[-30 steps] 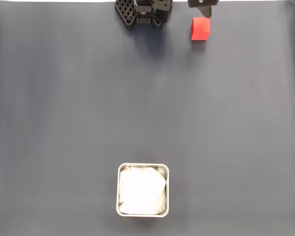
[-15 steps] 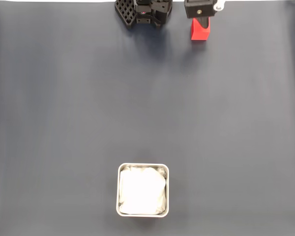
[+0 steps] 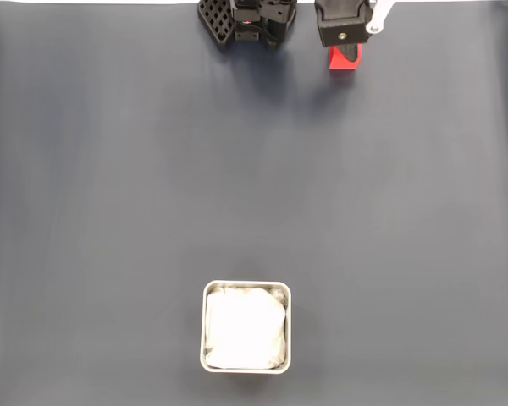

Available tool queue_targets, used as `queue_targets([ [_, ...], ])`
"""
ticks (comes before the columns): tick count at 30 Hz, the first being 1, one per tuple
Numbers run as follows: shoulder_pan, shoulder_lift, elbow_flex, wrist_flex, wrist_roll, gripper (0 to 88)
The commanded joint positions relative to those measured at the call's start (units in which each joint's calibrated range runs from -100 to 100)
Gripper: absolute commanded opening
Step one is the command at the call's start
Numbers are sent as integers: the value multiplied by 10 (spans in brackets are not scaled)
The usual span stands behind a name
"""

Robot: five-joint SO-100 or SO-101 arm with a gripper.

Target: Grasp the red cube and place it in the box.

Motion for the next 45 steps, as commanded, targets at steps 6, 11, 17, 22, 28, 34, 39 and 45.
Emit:
queue_targets([
  [6,1,-13,26,-30,9,407],
  [11,1,-19,44,-32,9,407],
  [17,-3,-22,57,-34,-7,407],
  [22,-3,-25,76,-53,-9,403],
  [28,-3,-28,90,-75,-4,403],
  [34,-3,-28,100,-83,-2,402],
  [39,-3,-28,106,-85,-1,399],
  [45,-3,-30,106,-86,1,381],
])
